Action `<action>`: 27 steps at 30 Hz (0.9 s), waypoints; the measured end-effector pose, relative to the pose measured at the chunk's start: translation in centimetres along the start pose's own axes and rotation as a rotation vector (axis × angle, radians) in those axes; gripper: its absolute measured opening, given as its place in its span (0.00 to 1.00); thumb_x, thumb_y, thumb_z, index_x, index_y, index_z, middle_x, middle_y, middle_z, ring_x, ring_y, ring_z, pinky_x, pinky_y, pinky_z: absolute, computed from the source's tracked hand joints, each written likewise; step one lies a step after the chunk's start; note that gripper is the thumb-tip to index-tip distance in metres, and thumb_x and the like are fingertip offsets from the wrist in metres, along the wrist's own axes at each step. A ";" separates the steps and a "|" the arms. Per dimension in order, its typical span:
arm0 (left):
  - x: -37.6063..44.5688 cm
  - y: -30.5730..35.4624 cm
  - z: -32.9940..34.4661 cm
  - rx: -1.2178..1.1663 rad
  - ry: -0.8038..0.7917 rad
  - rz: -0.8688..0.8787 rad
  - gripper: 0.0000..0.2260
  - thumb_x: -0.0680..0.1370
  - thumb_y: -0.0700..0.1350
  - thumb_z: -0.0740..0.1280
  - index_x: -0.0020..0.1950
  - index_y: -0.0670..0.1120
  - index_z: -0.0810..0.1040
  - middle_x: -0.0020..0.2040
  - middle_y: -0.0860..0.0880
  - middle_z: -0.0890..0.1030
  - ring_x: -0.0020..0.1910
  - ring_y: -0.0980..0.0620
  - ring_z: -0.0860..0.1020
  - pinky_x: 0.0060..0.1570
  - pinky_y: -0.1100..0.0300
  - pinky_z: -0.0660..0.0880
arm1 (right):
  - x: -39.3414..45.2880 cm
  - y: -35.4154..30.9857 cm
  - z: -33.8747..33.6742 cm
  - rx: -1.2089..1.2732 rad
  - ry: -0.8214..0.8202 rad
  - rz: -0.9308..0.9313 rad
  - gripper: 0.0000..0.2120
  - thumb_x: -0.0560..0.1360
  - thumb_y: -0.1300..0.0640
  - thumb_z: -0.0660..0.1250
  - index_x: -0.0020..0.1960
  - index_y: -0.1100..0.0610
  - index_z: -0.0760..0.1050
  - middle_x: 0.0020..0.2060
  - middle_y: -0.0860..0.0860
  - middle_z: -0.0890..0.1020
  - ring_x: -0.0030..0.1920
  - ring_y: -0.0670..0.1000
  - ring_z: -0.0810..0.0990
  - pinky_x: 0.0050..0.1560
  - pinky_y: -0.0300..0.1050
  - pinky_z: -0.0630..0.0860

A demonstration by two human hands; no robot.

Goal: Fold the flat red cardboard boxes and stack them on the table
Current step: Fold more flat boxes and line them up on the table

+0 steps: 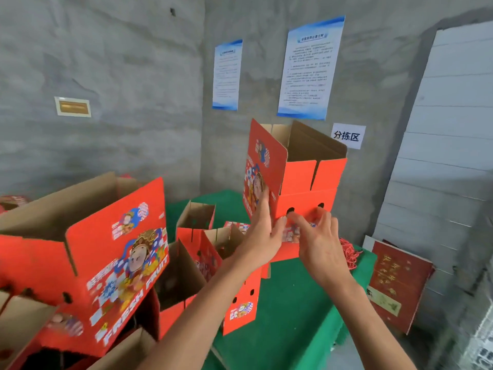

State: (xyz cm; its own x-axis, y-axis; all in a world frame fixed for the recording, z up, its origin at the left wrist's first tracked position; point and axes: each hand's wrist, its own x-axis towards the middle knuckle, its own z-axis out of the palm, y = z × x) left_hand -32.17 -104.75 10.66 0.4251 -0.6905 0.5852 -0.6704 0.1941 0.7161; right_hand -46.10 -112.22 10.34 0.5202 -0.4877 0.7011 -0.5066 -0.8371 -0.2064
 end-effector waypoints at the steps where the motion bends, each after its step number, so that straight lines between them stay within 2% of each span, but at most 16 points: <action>1: 1.3 -1.1 1.4 -0.005 -0.019 -0.024 0.35 0.86 0.46 0.61 0.85 0.55 0.42 0.85 0.52 0.55 0.83 0.51 0.57 0.80 0.57 0.52 | 0.7 1.6 1.3 -0.008 -0.015 0.019 0.27 0.78 0.67 0.60 0.71 0.43 0.74 0.63 0.63 0.68 0.58 0.64 0.68 0.55 0.59 0.76; 4: 4.5 -4.5 5.7 -0.058 -0.075 -0.086 0.36 0.84 0.39 0.61 0.85 0.50 0.42 0.84 0.49 0.55 0.83 0.52 0.56 0.81 0.50 0.55 | 2.1 6.4 5.4 -0.032 -0.096 0.062 0.27 0.79 0.66 0.58 0.71 0.43 0.74 0.63 0.62 0.68 0.60 0.65 0.68 0.59 0.61 0.74; 10: 9.9 -13.2 12.7 0.004 -0.043 -0.244 0.36 0.83 0.37 0.62 0.85 0.49 0.45 0.83 0.47 0.57 0.82 0.48 0.59 0.79 0.49 0.60 | 6.1 14.1 15.3 0.073 -0.211 0.061 0.27 0.78 0.67 0.60 0.70 0.44 0.75 0.63 0.62 0.68 0.61 0.64 0.67 0.61 0.60 0.73; 13: 12.9 -17.5 15.2 0.052 0.052 -0.348 0.36 0.82 0.34 0.62 0.84 0.48 0.47 0.82 0.47 0.61 0.80 0.48 0.63 0.79 0.49 0.61 | 9.1 16.8 21.1 0.136 -0.302 0.020 0.26 0.79 0.65 0.61 0.71 0.42 0.74 0.64 0.61 0.67 0.61 0.64 0.67 0.62 0.58 0.72; 15: 14.6 -20.0 16.5 0.073 0.175 -0.437 0.36 0.79 0.32 0.64 0.84 0.47 0.52 0.81 0.46 0.63 0.80 0.47 0.64 0.79 0.50 0.61 | 10.9 18.2 25.1 0.189 -0.382 -0.020 0.25 0.80 0.63 0.61 0.72 0.43 0.74 0.63 0.60 0.67 0.62 0.63 0.68 0.61 0.56 0.73; 17: 16.0 -22.3 17.7 0.082 0.283 -0.520 0.36 0.77 0.32 0.66 0.83 0.46 0.56 0.79 0.45 0.67 0.78 0.46 0.67 0.77 0.47 0.65 | 11.9 19.1 29.0 0.244 -0.468 -0.048 0.25 0.80 0.61 0.61 0.73 0.42 0.72 0.64 0.59 0.66 0.63 0.63 0.68 0.61 0.55 0.73; 19: 16.9 -24.4 18.4 0.119 0.371 -0.589 0.38 0.77 0.32 0.67 0.84 0.47 0.54 0.80 0.46 0.66 0.79 0.47 0.66 0.76 0.45 0.66 | 12.6 19.7 32.4 0.267 -0.550 -0.078 0.26 0.80 0.59 0.61 0.74 0.39 0.70 0.67 0.58 0.64 0.65 0.62 0.67 0.59 0.55 0.76; 22: 16.9 -26.7 19.2 0.164 0.459 -0.649 0.38 0.80 0.32 0.65 0.85 0.48 0.50 0.82 0.48 0.63 0.81 0.50 0.63 0.79 0.47 0.63 | 13.1 20.1 36.3 0.274 -0.640 -0.128 0.30 0.80 0.60 0.60 0.77 0.36 0.66 0.72 0.59 0.61 0.67 0.63 0.65 0.62 0.59 0.75; 24: 16.6 -27.5 19.3 0.209 0.482 -0.670 0.31 0.85 0.40 0.63 0.84 0.48 0.53 0.81 0.48 0.65 0.80 0.49 0.65 0.78 0.47 0.65 | 12.8 20.0 37.6 0.279 -0.670 -0.162 0.32 0.81 0.59 0.60 0.80 0.37 0.61 0.74 0.62 0.60 0.71 0.66 0.63 0.66 0.65 0.72; 27: 17.3 -28.7 19.3 0.284 0.519 -0.713 0.26 0.86 0.46 0.61 0.83 0.47 0.58 0.79 0.48 0.68 0.78 0.49 0.67 0.77 0.49 0.65 | 12.8 20.3 39.1 0.309 -0.721 -0.194 0.35 0.84 0.56 0.59 0.82 0.36 0.46 0.81 0.63 0.47 0.81 0.65 0.52 0.70 0.69 0.68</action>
State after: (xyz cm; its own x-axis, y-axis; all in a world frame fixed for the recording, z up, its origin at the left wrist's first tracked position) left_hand -17.28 -135.70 -7.12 0.9675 -0.1691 0.1881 -0.2403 -0.3820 0.8924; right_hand -22.85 -145.17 -11.58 0.9484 -0.2780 0.1523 -0.2037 -0.9027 -0.3791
